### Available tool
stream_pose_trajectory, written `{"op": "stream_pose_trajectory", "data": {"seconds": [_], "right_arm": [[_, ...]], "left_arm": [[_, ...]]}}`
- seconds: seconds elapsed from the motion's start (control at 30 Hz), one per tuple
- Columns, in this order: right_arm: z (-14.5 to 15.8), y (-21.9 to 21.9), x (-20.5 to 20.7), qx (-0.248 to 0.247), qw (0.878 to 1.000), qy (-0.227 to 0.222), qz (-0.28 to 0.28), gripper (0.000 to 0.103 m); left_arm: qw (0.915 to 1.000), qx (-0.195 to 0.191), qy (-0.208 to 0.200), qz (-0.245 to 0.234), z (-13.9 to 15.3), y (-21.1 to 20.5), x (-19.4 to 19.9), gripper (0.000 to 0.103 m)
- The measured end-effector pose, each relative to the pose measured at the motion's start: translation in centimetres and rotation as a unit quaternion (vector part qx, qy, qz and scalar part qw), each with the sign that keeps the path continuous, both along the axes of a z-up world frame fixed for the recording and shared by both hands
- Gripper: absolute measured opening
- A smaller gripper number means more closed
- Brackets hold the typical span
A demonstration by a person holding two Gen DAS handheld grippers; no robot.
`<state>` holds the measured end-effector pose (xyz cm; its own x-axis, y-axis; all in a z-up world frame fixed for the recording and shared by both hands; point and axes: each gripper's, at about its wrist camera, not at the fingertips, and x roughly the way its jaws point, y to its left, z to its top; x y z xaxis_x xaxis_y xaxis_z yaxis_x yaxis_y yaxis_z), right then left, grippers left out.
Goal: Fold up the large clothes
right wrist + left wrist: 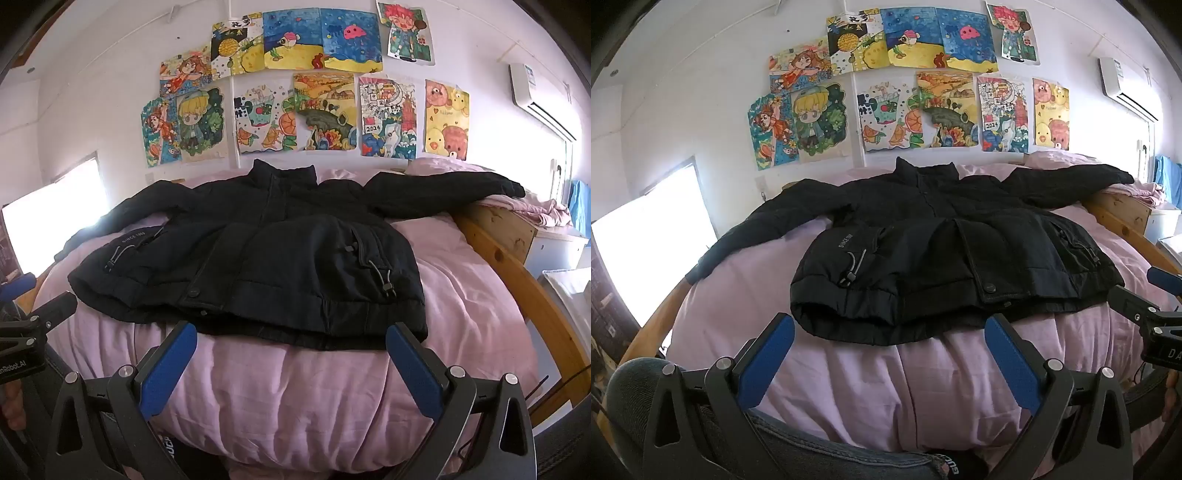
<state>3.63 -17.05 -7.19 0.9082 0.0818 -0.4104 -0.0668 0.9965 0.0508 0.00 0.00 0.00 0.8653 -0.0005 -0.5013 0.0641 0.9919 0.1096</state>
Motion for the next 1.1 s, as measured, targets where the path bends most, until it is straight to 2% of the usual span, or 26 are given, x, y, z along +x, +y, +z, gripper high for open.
{"op": "stream_pose_trajectory", "data": {"seconds": [1.1], "right_arm": [[0.33,-0.36,-0.09,0.005,1.0,0.0,0.0,0.103]], "left_arm": [[1.0,0.002,-0.001,0.0,0.0,-0.01,0.0,0.101]]}}
